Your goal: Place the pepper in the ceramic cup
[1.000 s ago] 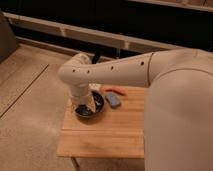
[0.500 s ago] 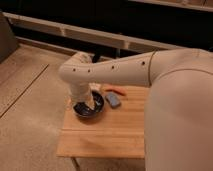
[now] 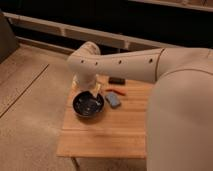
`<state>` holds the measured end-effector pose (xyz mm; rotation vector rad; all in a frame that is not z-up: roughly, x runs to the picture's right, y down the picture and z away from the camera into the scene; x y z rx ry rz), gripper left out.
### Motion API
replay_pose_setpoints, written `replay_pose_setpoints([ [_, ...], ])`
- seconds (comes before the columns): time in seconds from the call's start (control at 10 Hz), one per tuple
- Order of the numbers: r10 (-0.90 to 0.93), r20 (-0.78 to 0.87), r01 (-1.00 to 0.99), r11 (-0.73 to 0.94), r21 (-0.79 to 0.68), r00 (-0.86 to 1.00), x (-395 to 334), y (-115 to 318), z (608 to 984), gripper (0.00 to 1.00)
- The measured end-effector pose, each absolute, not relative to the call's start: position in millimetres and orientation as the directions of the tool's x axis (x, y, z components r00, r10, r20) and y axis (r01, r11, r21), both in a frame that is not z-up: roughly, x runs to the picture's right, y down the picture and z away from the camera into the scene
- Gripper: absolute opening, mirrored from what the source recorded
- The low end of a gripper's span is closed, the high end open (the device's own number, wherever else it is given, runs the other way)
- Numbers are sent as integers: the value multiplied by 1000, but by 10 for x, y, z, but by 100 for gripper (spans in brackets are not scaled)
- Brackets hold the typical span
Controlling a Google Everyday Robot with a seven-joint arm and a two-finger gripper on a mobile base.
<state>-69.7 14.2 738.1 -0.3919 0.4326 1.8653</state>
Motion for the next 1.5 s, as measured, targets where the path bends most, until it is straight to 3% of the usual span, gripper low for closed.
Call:
replay_pose_setpoints([
  [1.0, 809, -467, -932, -343, 119, -357, -705, 153, 7388, 65],
  [1.2, 825, -493, -958, -274, 82, -278, -746, 213, 7353, 65],
  [1.5, 811, -584, -999, -11, -33, 10, -796, 498, 7156, 65],
])
